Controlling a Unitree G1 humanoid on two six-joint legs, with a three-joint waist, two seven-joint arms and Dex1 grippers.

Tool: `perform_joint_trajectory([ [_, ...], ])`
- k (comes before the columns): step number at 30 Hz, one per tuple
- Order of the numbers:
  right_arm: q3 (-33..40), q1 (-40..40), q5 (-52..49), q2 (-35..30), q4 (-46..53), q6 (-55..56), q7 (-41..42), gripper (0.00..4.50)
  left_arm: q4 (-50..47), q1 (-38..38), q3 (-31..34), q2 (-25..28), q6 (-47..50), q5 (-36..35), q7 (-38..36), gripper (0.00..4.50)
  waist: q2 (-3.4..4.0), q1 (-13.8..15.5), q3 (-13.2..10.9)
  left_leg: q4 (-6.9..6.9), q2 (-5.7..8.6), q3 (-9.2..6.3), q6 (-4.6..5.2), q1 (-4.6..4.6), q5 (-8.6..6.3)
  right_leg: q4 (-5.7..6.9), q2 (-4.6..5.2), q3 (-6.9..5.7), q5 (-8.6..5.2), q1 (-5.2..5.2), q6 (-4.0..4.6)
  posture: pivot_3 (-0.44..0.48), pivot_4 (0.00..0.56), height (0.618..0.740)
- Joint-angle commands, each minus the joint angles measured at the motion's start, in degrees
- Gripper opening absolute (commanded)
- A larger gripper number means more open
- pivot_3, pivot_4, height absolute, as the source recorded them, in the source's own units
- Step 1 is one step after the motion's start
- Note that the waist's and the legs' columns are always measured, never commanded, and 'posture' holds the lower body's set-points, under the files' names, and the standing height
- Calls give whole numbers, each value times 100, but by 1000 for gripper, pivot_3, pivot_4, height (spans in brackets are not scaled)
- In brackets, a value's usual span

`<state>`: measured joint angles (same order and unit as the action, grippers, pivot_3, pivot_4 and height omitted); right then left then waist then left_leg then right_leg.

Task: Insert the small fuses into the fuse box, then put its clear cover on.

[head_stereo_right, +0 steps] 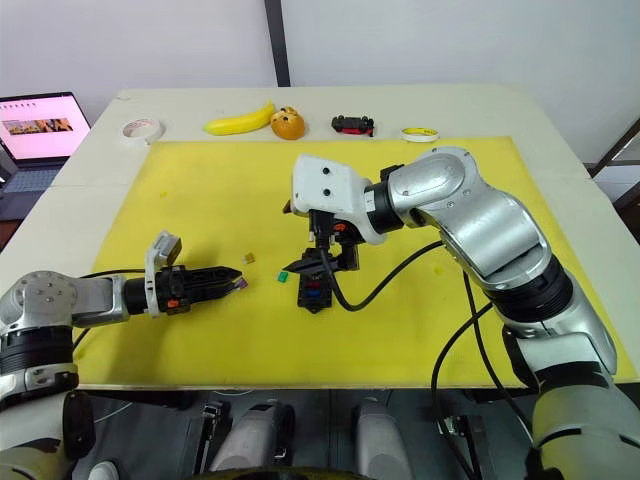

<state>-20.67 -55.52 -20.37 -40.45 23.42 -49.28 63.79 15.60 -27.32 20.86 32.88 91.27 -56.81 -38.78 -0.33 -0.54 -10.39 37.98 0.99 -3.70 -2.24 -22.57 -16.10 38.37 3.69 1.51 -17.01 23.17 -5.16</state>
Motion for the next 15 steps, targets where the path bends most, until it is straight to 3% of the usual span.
perform_joint_trajectory([
  [1, 93, -95, -4, -48, 195, 14, -35, 4500, 45, -27, -283, -145, -118, 127, -91, 2766, 0, 4, 0, 0, 3, -2, 0, 0, 0, 0, 2, 0, 0, -1, 0, 0, 150, 740],
  [15, 81, -140, -2, -38, 185, 15, -46, 4500, 71, 27, -560, -228, -418, 394, -428, 2766, 1, 40, 1, 0, 15, -17, -1, 0, 1, -19, 10, -6, 5, -18, -10, 0, 150, 740],
])
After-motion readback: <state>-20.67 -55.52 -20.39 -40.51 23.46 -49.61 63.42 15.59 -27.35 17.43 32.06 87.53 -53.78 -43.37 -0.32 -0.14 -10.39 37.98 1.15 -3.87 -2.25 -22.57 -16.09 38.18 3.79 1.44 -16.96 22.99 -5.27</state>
